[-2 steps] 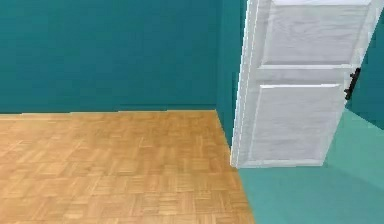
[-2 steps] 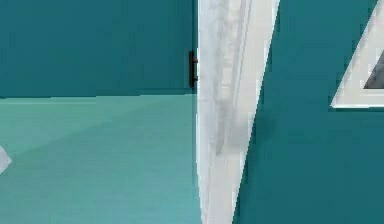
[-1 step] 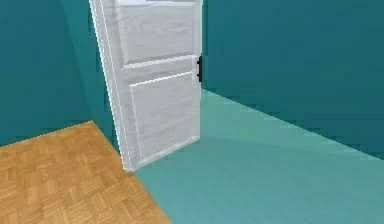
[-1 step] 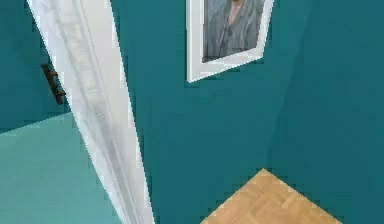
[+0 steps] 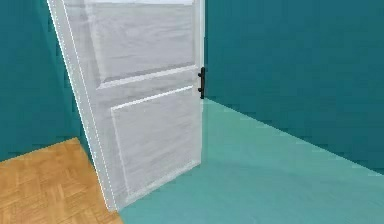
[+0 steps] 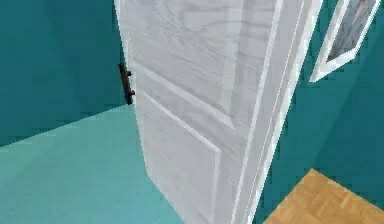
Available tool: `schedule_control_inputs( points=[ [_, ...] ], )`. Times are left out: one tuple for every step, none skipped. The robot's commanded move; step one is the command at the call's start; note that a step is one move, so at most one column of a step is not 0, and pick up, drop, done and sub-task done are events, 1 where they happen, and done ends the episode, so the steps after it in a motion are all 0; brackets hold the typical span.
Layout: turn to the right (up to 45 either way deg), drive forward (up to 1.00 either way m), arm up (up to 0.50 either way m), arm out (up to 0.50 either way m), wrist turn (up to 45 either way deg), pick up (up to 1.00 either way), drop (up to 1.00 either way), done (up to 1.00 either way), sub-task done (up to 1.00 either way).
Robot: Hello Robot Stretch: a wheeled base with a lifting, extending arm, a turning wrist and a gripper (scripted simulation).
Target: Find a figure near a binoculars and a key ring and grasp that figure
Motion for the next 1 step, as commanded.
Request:
schedule_control_inputs(
  points=[
    [30.0, 0.00, 0.00, 0.00, 0.0, 0.00, 0.00, 0.00, 0.00]
  ],
)
